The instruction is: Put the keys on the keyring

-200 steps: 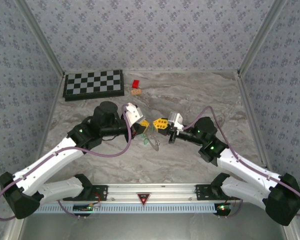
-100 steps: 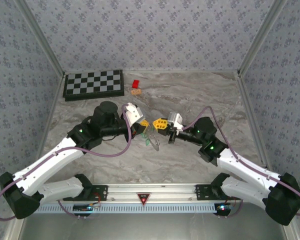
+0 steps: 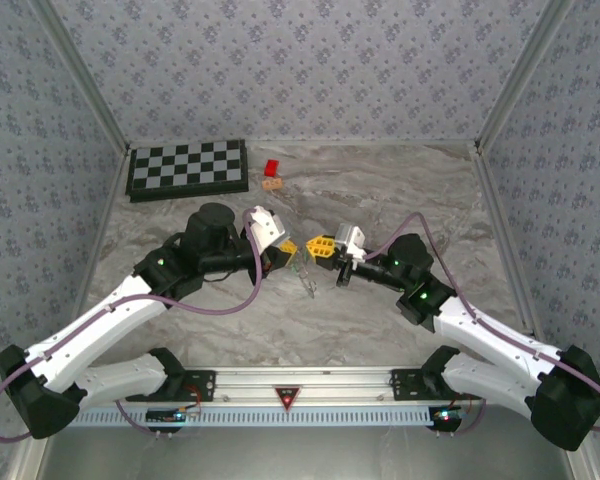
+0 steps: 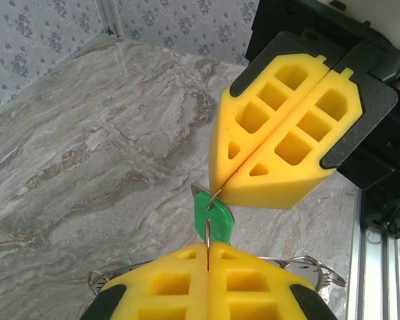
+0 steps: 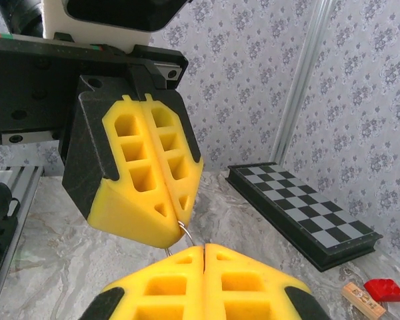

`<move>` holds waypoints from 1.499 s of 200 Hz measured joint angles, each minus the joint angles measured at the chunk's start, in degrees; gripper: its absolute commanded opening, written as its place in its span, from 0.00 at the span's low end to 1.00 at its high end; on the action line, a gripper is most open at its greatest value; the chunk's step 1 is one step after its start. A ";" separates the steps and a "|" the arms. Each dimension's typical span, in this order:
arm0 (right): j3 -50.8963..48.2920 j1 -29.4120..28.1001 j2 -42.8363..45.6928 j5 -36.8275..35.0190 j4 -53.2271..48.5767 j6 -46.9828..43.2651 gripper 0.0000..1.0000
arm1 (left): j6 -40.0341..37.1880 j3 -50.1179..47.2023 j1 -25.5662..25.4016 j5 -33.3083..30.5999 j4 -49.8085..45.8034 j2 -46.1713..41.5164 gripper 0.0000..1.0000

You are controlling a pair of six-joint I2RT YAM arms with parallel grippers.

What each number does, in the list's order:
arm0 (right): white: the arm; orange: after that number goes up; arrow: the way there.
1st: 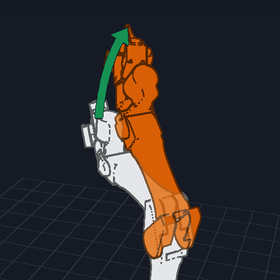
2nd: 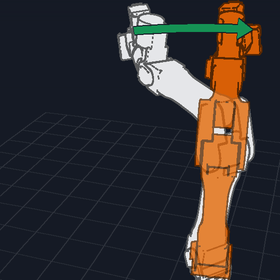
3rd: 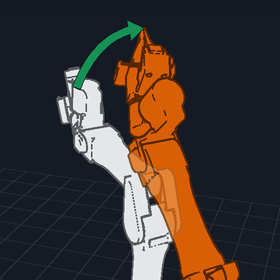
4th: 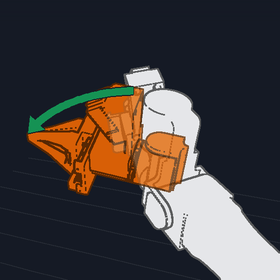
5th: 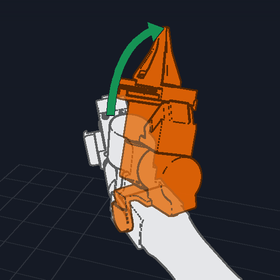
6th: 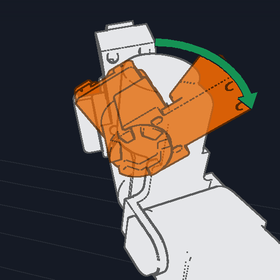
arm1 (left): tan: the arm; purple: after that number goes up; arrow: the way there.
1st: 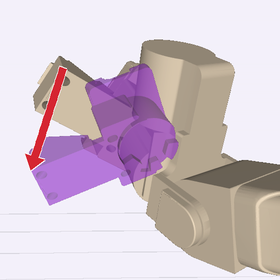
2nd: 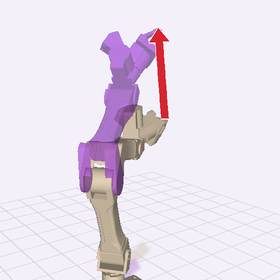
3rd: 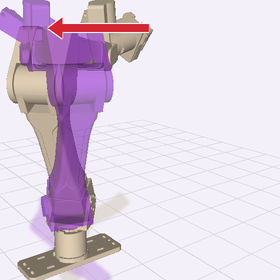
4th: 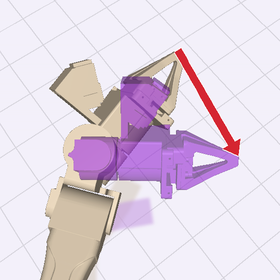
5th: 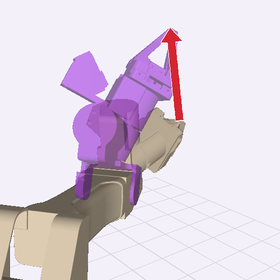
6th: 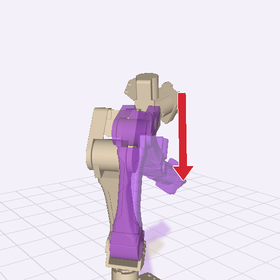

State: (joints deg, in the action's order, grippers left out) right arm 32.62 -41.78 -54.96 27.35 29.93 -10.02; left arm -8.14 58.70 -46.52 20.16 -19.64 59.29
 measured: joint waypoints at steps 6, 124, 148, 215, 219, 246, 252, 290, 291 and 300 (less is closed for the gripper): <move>0.00 -0.20 0.00 -0.24 -0.57 -0.42 0.00 | -0.02 0.15 0.00 0.00 -0.31 0.00 0.00; 0.46 -4.02 0.22 -6.84 -7.74 -7.65 0.00 | -2.89 2.45 0.00 -0.28 -6.08 1.27 0.00; 0.52 -4.02 0.22 -6.84 -7.74 -7.65 0.00 | -2.99 2.47 0.00 -0.28 -6.16 1.27 0.00; 0.55 -4.02 0.85 -6.54 -7.45 -7.61 0.00 | -2.99 2.56 0.00 -0.26 -6.32 2.01 0.00; 0.55 -4.02 0.87 -6.51 -7.45 -7.61 0.00 | -2.99 2.56 0.00 -0.26 -6.32 2.01 0.00; 0.55 -4.02 0.87 -6.43 -7.45 -7.61 0.00 | -2.99 2.56 0.00 -0.26 -6.32 2.01 0.00; 0.55 -4.02 0.87 -6.36 -7.45 -7.61 0.00 | -2.99 2.56 0.00 -0.26 -6.32 2.01 0.00; 0.55 -4.02 0.85 -6.14 -7.43 -7.61 0.00 | -2.99 2.56 0.00 -0.24 -6.32 2.10 0.00; 0.55 -4.02 0.85 -6.14 -7.43 -7.61 0.00 | -2.99 2.56 0.00 -0.24 -6.32 2.10 0.00; 0.55 -4.02 0.85 -6.10 -7.43 -7.61 0.00 | -2.99 2.58 0.00 -0.22 -6.32 2.29 0.00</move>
State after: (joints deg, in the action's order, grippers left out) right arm 33.17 -45.80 -54.11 21.26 22.50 -17.63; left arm -11.14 61.28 -46.52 19.94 -25.96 61.58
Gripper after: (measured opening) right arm 0.045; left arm 0.060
